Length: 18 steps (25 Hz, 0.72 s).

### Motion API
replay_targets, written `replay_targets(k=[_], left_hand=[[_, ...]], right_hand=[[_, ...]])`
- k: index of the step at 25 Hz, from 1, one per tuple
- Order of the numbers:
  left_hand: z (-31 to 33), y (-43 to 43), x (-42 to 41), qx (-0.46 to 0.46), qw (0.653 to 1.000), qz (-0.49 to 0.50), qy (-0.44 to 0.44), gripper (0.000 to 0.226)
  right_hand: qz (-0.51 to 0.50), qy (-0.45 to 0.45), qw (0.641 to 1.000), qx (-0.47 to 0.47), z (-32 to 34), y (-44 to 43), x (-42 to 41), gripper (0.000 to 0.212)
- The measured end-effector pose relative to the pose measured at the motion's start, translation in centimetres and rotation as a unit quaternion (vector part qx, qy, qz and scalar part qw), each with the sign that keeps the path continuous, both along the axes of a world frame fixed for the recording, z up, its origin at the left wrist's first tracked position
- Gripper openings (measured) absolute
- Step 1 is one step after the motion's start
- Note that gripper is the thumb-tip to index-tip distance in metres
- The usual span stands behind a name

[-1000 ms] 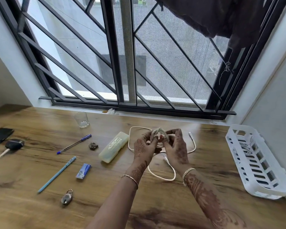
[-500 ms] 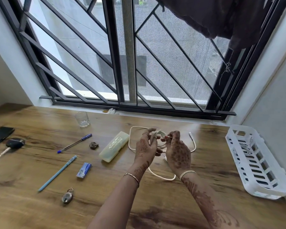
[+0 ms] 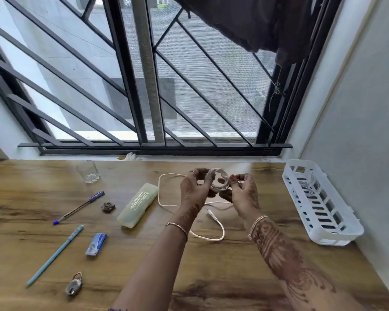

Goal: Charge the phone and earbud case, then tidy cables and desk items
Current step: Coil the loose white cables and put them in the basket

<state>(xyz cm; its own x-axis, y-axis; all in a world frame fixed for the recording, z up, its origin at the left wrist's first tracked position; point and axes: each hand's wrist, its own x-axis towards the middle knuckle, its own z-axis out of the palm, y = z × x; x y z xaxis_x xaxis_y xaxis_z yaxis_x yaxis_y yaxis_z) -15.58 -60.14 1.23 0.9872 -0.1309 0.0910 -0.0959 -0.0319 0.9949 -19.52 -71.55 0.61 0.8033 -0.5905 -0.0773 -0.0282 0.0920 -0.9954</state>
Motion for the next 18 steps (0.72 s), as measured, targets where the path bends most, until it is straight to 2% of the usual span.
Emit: replay_targets(k=[2,5,9,12,15,18], left_hand=[[0.6,-0.8,-0.2,-0.058,0.994,-0.053,0.072,0.025],[1.3,-2.0,-1.1,-0.097,0.973,-0.138,0.158,0.023],[2.2,-5.1,-2.3,-0.074,0.965,-0.188,0.169,0.026],[2.5,-8.0,-3.3,-0.056,0.956,-0.228,0.178,0.025],[2.7,-10.9,-4.8,-0.034,0.948,-0.256,0.184,0.023],[3.1,-13.6,-5.8,-0.018,0.944,-0.275,0.183,0.019]], right_hand=[[-0.008,-0.016,0.998,0.063,1.5,-1.1,-1.4,0.008],[-0.031,-0.032,0.997,0.061,2.5,-3.2,-3.2,0.009],[-0.076,-0.026,0.997,0.019,3.6,-5.7,-5.4,0.003],[-0.116,0.001,0.993,-0.009,4.4,-8.3,-7.5,0.016],[-0.134,0.03,0.988,-0.076,4.9,-11.1,-9.5,0.015],[-0.178,0.077,0.958,-0.21,4.8,-15.2,-10.5,0.013]])
